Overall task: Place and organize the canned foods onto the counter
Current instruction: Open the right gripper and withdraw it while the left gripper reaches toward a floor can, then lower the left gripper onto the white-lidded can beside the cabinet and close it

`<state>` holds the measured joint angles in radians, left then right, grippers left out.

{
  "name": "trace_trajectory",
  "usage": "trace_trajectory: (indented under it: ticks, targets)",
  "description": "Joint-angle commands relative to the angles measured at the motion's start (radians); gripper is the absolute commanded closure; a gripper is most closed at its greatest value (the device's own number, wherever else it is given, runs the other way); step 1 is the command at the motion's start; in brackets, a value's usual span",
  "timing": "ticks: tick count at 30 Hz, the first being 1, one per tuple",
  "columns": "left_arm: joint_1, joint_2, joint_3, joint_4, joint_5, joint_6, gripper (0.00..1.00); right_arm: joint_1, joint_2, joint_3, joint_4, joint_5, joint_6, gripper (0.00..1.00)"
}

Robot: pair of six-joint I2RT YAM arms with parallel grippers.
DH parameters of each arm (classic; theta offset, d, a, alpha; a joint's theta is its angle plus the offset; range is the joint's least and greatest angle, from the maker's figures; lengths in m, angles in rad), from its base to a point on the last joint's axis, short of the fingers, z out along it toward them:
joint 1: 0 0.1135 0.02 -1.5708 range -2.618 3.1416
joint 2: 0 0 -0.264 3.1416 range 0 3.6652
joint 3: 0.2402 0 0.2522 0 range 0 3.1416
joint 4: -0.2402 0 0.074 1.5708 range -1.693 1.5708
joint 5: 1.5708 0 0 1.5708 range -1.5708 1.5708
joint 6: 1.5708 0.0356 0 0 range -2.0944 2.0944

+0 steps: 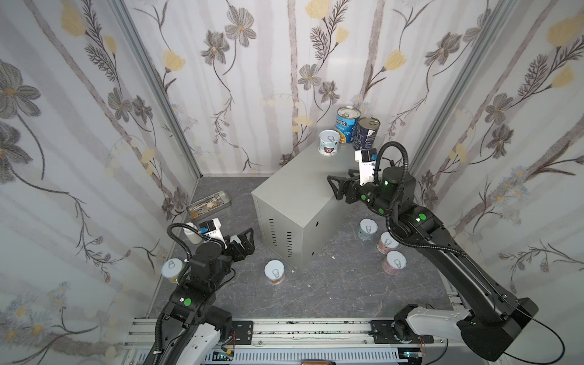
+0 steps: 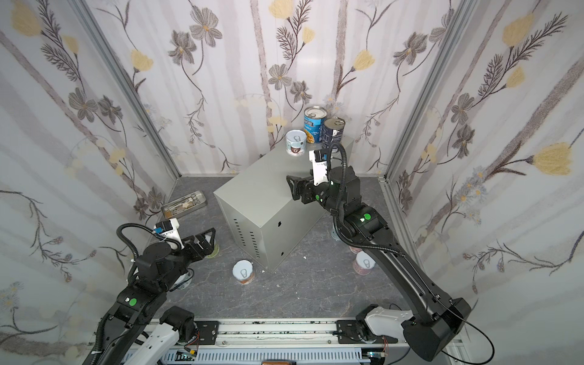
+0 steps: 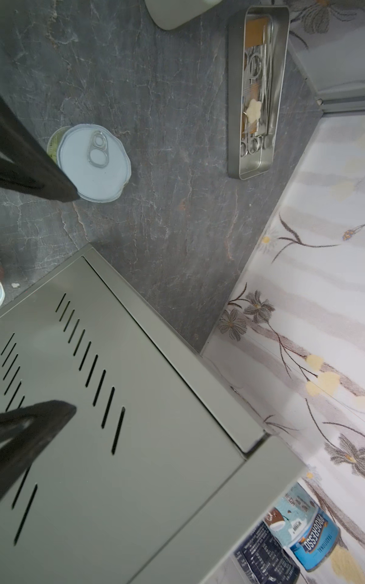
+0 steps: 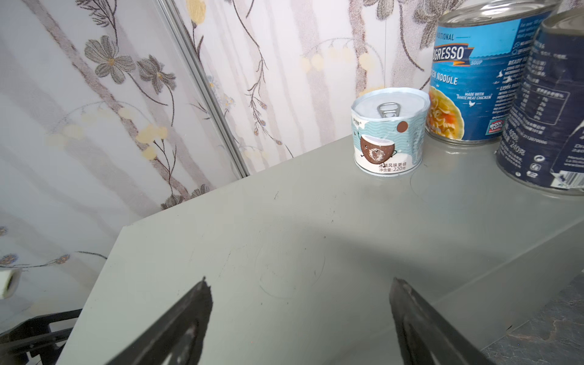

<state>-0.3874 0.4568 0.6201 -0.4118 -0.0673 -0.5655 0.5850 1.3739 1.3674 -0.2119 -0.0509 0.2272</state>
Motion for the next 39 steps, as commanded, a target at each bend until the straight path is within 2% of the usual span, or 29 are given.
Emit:
trace_trajectory:
  ticks: [1,4,6,12,14,17,27,39]
  targets:
    - [-0.039,0.009,-0.01,-0.01,0.005,-0.067,0.0,0.001,-0.047,-0.041,0.059,-0.023,0.003,0.09]
    - [-0.089,0.045,-0.036,-0.016,-0.007,-0.11,0.0,0.001,-0.092,-0.081,0.065,-0.023,0.002,0.07]
    - [-0.144,0.054,-0.066,-0.016,-0.056,-0.14,0.0,0.0,-0.118,-0.103,0.069,-0.02,0.003,0.06]
    - [-0.393,0.136,-0.121,-0.016,-0.26,-0.264,0.0,0.001,-0.17,-0.154,0.063,0.001,-0.01,0.03]
    - [-0.512,0.183,-0.137,-0.012,-0.377,-0.311,0.0,0.001,-0.181,-0.166,0.059,0.006,-0.016,0.03]
    - [-0.621,0.235,-0.161,0.001,-0.491,-0.355,0.0,0.0,-0.191,-0.179,0.056,0.011,-0.025,0.02]
    - [-0.706,0.359,-0.243,0.107,-0.505,-0.386,0.0,-0.002,-0.209,-0.221,0.065,0.021,-0.046,0.0]
    - [-0.731,0.535,-0.222,0.204,-0.481,-0.3,0.0,-0.001,-0.234,-0.264,0.08,0.036,-0.057,0.0]
